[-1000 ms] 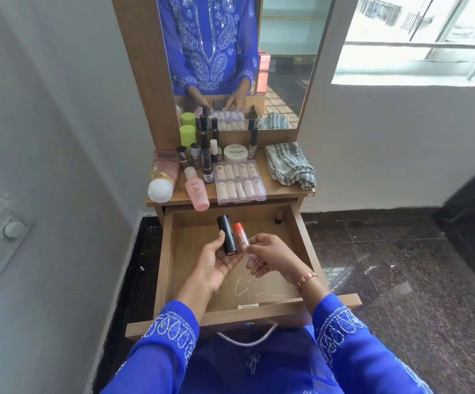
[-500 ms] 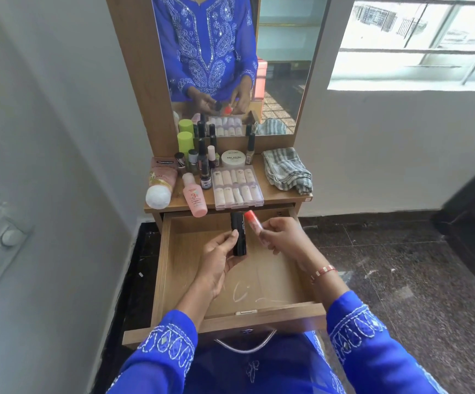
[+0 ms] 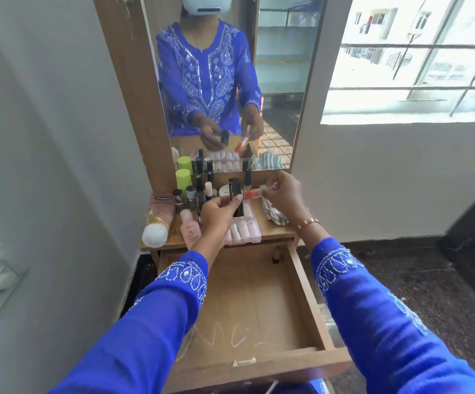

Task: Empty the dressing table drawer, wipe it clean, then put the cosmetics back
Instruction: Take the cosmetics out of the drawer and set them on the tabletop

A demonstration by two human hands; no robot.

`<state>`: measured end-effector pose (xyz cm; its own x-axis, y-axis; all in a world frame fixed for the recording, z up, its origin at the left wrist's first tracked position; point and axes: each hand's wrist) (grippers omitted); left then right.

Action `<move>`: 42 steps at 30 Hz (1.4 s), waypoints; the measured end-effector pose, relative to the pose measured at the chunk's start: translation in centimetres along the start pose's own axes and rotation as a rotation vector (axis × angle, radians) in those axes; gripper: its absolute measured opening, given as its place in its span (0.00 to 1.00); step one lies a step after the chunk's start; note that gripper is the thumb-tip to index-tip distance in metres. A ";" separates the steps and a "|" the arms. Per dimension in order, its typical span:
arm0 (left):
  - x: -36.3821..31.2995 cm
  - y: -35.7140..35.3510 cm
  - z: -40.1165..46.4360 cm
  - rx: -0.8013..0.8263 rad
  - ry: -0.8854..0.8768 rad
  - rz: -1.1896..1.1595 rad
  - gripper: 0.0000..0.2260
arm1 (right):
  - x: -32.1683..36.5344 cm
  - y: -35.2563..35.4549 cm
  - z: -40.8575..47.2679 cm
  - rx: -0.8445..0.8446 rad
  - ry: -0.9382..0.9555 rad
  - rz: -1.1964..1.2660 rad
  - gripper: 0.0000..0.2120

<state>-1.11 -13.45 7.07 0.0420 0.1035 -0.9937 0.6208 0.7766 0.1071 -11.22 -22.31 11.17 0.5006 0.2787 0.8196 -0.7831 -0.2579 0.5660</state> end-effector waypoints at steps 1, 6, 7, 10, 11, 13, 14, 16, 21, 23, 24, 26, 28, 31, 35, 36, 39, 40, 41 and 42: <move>-0.2 -0.3 0.5 -0.003 -0.012 0.038 0.14 | -0.1 -0.3 0.9 -0.018 0.004 -0.044 0.10; -0.7 -1.5 2.2 0.050 -0.044 0.125 0.14 | -0.3 -1.3 3.8 0.043 0.066 -0.237 0.10; -0.8 -1.7 2.3 0.062 -0.037 0.141 0.14 | -0.2 -1.3 3.9 0.082 0.073 -0.247 0.11; -0.6 -2.1 2.8 0.080 -0.018 0.132 0.13 | -0.2 -1.7 4.1 0.134 0.120 -0.307 0.16; -0.5 -2.1 2.9 0.081 -0.014 0.141 0.13 | -0.3 -2.0 4.2 0.131 0.141 -0.325 0.16; -0.3 -2.1 3.0 0.074 -0.011 0.139 0.12 | -0.5 -2.5 4.5 0.136 0.159 -0.331 0.15; -0.3 -2.1 3.0 0.071 -0.013 0.129 0.11 | -0.6 -2.6 4.7 0.144 0.159 -0.338 0.14; -0.3 -2.2 3.0 0.068 -0.017 0.117 0.11 | -0.4 -2.7 4.9 0.160 0.154 -0.377 0.12; -0.4 -2.4 2.7 0.088 -0.008 0.121 0.14 | -0.3 -2.0 4.9 0.156 0.154 -0.406 0.09; -0.3 -2.4 2.6 0.089 -0.008 0.127 0.14 | -0.1 -1.7 5.0 0.144 0.153 -0.395 0.08; -0.2 -2.4 2.5 0.092 -0.011 0.128 0.14 | 0.0 -1.5 5.1 0.143 0.162 -0.404 0.09; -0.1 -2.4 2.4 0.099 -0.025 0.131 0.13 | 0.5 -1.1 5.2 0.121 0.189 -0.400 0.10; -0.1 -2.3 2.2 0.099 -0.030 0.120 0.13 | 1.0 -0.6 5.2 0.070 0.205 -0.299 0.10; -0.3 -2.2 2.2 0.093 -0.069 0.139 0.12 | 2.2 -0.1 4.8 0.120 0.193 -0.139 0.11; -1.3 -2.3 2.3 0.085 -0.182 0.197 0.10 | 3.3 0.0 4.0 0.276 0.198 -0.185 0.13; -1.5 -2.3 2.3 0.087 -0.206 0.207 0.10 | 3.5 0.1 4.0 0.272 0.200 -0.187 0.13; -2.0 -2.5 2.4 0.126 -0.241 0.184 0.11 | 3.6 0.6 4.4 0.221 0.192 -0.161 0.08; -2.2 -2.6 2.4 0.139 -0.243 0.175 0.12 | 3.6 0.9 4.7 0.198 0.175 -0.141 0.07; -2.2 -2.7 2.4 0.144 -0.239 0.169 0.13 | 3.6 1.3 5.0 0.162 0.155 -0.105 0.06; -2.4 -2.8 2.4 0.142 -0.226 0.167 0.15 | 3.5 1.6 5.4 0.107 0.135 -0.066 0.05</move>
<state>-1.06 -17.32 9.05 0.3152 0.0690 -0.9465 0.6936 0.6640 0.2794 -8.71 -26.77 15.45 0.4901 0.4177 0.7650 -0.7028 -0.3298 0.6303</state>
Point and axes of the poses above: each hand's wrist, its own z-axis towards the middle knuckle, its own y-axis out of the back of the hand, x = y × z, and after that the axes turned 3 degrees about -y, right-handed
